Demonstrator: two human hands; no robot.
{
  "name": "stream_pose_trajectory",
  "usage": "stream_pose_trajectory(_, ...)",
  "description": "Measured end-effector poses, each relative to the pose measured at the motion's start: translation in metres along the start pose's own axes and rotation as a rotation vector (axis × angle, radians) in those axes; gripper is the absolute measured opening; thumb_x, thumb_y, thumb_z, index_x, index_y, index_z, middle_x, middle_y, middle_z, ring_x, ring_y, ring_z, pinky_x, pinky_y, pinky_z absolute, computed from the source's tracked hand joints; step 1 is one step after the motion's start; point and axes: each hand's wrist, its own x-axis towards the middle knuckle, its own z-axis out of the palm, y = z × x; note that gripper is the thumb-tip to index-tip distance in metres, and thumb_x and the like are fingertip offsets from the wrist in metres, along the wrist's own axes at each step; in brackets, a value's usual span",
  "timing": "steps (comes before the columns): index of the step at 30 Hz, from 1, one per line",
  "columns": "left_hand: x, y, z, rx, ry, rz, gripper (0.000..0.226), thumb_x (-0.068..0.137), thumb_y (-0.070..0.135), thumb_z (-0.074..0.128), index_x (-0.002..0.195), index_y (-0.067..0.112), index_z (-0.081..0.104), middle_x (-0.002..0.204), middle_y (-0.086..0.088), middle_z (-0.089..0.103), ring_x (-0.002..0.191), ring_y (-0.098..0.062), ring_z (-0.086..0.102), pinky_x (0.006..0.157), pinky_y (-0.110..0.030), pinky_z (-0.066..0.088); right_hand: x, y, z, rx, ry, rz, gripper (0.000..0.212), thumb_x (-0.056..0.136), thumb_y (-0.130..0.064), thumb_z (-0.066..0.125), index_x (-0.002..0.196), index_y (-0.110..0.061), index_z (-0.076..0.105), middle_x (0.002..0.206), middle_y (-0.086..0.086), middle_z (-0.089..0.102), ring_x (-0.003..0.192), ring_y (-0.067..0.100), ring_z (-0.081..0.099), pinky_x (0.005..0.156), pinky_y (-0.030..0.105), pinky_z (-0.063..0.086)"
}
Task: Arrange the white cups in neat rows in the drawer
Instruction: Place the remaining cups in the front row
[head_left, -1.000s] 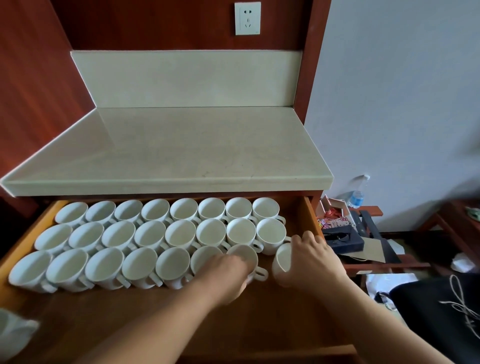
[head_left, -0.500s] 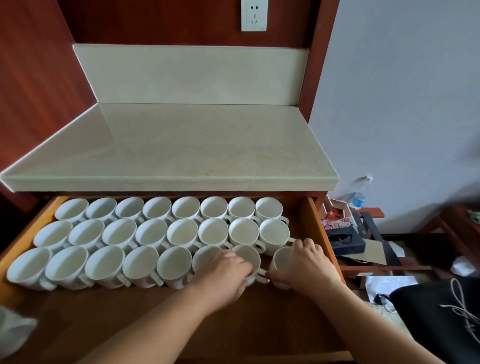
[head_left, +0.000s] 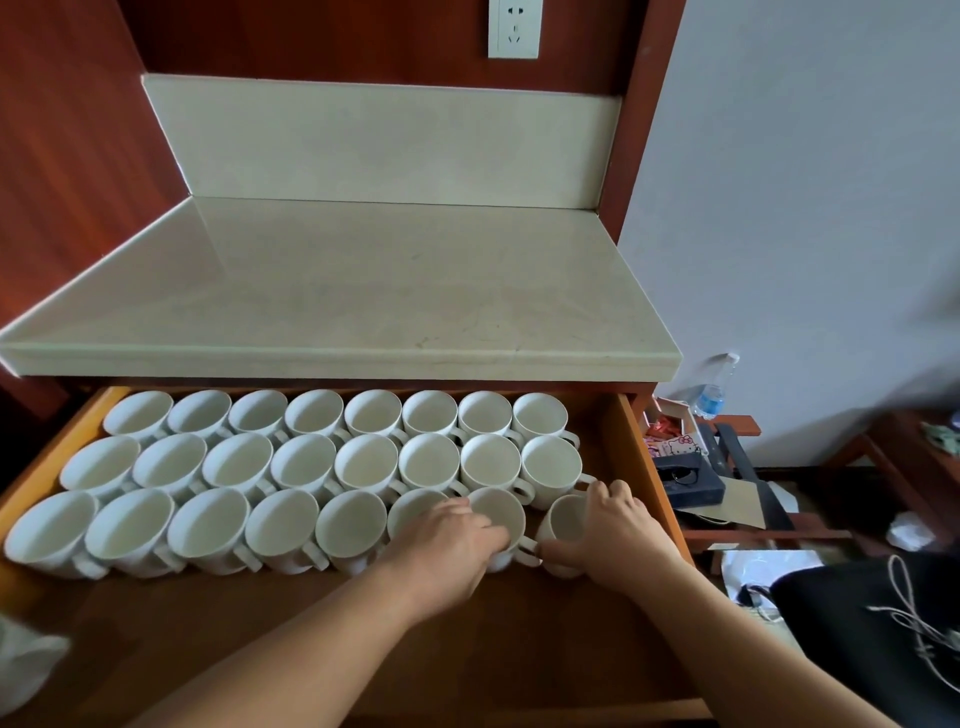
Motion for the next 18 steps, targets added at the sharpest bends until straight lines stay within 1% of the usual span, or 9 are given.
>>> stream_pose_trajectory(3,-0.001,-0.002,0.003,-0.017,-0.014,-0.007,0.013,0.096,0.021,0.052,0.1,0.021,0.064,0.092,-0.003,0.069,0.097,-0.028,0.061,0.103,-0.036,0.043,-0.001,-0.001,0.001,0.011,-0.001,-0.015,0.109,0.063,-0.082,0.069,0.143,-0.016,0.037,0.133,0.005,0.043,0.128,0.027,0.045,0.103,0.037,0.042)
stream_pose_trajectory(5,-0.001,-0.004,0.006,-0.032,-0.015,-0.007,0.016,0.096,0.023,0.052,0.104,0.023,0.066,0.093,-0.002,0.07,0.097,-0.027,0.061,0.105,-0.038,0.043,-0.003,0.0,-0.002,0.023,-0.034,-0.041,0.113,0.062,-0.082,0.07,0.148,-0.02,0.032,0.137,0.004,0.041,0.131,0.026,0.043,0.106,0.038,0.041)
stream_pose_trajectory(7,-0.001,-0.006,0.006,-0.051,-0.005,0.002,0.018,0.096,0.024,0.052,0.104,0.024,0.068,0.091,0.0,0.07,0.096,-0.026,0.061,0.102,-0.039,0.045,-0.005,0.005,-0.004,0.036,-0.067,-0.067,0.11,0.063,-0.08,0.072,0.148,-0.023,0.032,0.137,0.002,0.042,0.132,0.026,0.043,0.106,0.039,0.042)
stream_pose_trajectory(9,-0.001,-0.007,0.007,-0.067,0.015,0.015,0.016,0.095,0.023,0.052,0.1,0.024,0.068,0.089,0.0,0.069,0.093,-0.026,0.062,0.102,-0.038,0.046,-0.005,0.011,-0.003,0.058,-0.074,-0.073,0.105,0.066,-0.075,0.075,0.149,-0.026,0.033,0.135,0.001,0.044,0.131,0.024,0.045,0.106,0.039,0.042)
stream_pose_trajectory(11,-0.002,-0.007,0.008,-0.081,0.039,0.028,0.012,0.091,0.021,0.055,0.093,0.023,0.067,0.083,0.001,0.067,0.088,-0.026,0.063,0.1,-0.039,0.048,-0.005,0.014,-0.001,0.097,-0.062,-0.07,0.098,0.068,-0.067,0.078,0.147,-0.028,0.035,0.132,-0.001,0.045,0.128,0.023,0.046,0.103,0.038,0.043)
stream_pose_trajectory(13,-0.002,-0.008,0.011,-0.098,0.053,0.044,0.007,0.086,0.018,0.061,0.086,0.024,0.066,0.078,0.002,0.065,0.082,-0.024,0.064,0.099,-0.038,0.051,-0.004,0.013,0.002,0.118,-0.031,-0.074,0.093,0.069,-0.064,0.079,0.144,-0.028,0.038,0.129,-0.002,0.046,0.124,0.022,0.049,0.1,0.037,0.045)
stream_pose_trajectory(15,-0.002,-0.01,0.014,-0.093,0.067,0.066,0.009,0.081,0.015,0.067,0.083,0.024,0.065,0.074,0.003,0.063,0.077,-0.023,0.064,0.098,-0.036,0.052,-0.003,0.013,0.007,0.128,0.004,-0.084,0.091,0.069,-0.064,0.079,0.142,-0.026,0.041,0.128,-0.003,0.048,0.12,0.021,0.052,0.098,0.037,0.047)
stream_pose_trajectory(18,-0.001,-0.012,0.016,-0.097,0.072,0.063,0.006,0.085,0.017,0.065,0.085,0.023,0.066,0.077,0.002,0.064,0.081,-0.024,0.063,0.097,-0.037,0.052,-0.001,0.011,0.011,0.129,0.025,-0.1,0.09,0.068,-0.064,0.08,0.139,-0.025,0.042,0.129,-0.003,0.048,0.117,0.019,0.054,0.097,0.037,0.049)
